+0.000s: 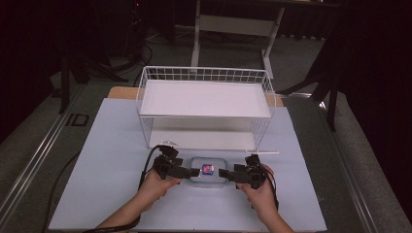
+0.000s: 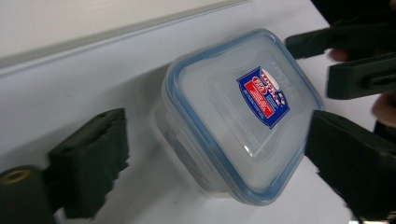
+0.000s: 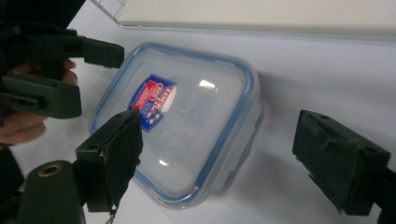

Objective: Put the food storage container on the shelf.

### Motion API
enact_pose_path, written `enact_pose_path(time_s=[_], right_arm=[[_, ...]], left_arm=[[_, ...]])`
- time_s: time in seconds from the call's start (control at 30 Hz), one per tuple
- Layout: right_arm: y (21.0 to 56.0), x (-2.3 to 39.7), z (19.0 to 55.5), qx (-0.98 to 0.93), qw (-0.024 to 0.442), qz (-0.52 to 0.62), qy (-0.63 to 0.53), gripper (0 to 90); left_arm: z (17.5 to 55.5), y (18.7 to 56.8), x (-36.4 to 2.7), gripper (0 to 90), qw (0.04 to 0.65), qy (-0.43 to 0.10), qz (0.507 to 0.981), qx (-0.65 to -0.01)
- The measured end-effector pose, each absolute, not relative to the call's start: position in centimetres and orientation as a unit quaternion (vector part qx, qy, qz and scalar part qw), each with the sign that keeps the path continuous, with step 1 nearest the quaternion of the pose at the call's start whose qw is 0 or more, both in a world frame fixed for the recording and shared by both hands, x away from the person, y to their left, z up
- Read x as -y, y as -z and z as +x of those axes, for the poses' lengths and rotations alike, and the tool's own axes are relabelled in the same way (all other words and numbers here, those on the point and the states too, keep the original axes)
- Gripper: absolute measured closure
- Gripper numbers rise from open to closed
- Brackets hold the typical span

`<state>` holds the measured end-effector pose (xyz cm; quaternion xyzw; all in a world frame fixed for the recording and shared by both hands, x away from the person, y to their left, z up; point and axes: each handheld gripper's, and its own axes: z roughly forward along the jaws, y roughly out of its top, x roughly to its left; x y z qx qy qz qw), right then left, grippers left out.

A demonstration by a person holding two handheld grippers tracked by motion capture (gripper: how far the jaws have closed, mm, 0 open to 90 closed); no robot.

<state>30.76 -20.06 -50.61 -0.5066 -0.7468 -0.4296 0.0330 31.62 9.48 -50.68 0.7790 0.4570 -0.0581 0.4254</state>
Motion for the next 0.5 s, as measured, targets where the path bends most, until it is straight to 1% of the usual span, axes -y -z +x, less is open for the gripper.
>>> enact_pose_path(time_s=[0.03,0.07,0.2,0.37,0.43,0.5], right_arm=[[50.8,20.0,30.9,0.743,0.043,-0.511,0.430,16.6],[51.0,20.0,31.0,0.742,0.051,-0.514,0.428,19.2],[51.5,19.6,31.3,0.732,0.083,-0.522,0.429,20.4],[51.7,18.9,31.5,0.734,0.098,-0.527,0.417,22.5],[52.0,18.6,31.4,0.735,0.100,-0.531,0.409,23.9],[52.3,18.4,31.3,0.731,0.115,-0.539,0.402,21.8]], left_arm=[[31.6,50.8,-9.5,10.6,0.425,0.062,0.778,-0.459],[31.6,50.9,-9.4,13.6,0.422,0.067,0.775,-0.466],[31.9,51.3,-9.4,15.5,0.413,0.089,0.768,-0.482],[32.1,51.7,-9.5,24.0,0.407,0.121,0.760,-0.492],[32.1,52.0,-9.5,30.4,0.404,0.127,0.762,-0.491],[32.1,52.2,-9.4,32.5,0.407,0.142,0.759,-0.488]])
